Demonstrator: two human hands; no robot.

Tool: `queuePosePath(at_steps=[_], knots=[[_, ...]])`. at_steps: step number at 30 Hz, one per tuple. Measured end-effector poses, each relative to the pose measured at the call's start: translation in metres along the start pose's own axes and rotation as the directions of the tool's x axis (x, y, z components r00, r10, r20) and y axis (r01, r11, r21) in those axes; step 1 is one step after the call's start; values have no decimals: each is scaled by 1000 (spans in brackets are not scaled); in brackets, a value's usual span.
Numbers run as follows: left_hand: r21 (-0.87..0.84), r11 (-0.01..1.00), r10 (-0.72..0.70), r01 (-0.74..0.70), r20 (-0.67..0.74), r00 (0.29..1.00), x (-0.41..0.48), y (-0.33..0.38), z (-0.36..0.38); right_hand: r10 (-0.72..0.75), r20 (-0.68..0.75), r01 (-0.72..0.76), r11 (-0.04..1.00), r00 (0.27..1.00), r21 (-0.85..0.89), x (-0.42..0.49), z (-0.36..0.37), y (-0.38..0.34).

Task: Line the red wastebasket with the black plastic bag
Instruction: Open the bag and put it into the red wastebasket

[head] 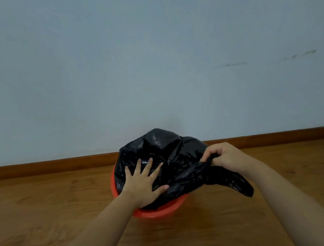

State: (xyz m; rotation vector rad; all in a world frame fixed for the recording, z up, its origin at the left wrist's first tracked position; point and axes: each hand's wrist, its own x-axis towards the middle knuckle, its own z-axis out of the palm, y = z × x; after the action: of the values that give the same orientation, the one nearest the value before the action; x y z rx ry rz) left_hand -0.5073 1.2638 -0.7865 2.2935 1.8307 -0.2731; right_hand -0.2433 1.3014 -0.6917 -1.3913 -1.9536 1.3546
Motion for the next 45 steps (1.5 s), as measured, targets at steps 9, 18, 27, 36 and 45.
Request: queuePosePath(at_steps=[9,18,27,36,45], knots=[[34,999,45,-39,-199,979,-16,-10,-20,177,326,-126,977,929,-172,-1,-21,-6],[-112,974,-227,198,-403,887,-32,-42,-31,-231,-74,218,964,970,-149,52,40,-32],[-371,906,-354,201,-409,841,-32,-56,-14,-142,-63,85,836,988,-541,111,87,-1],[-658,739,-498,141,-395,772,-27,-60,-6,-310,130,314,674,942,-669,99,115,14],[-834,552,-495,15,-313,811,-28,-41,-22,-162,257,295,689,953,-662,83,125,29]])
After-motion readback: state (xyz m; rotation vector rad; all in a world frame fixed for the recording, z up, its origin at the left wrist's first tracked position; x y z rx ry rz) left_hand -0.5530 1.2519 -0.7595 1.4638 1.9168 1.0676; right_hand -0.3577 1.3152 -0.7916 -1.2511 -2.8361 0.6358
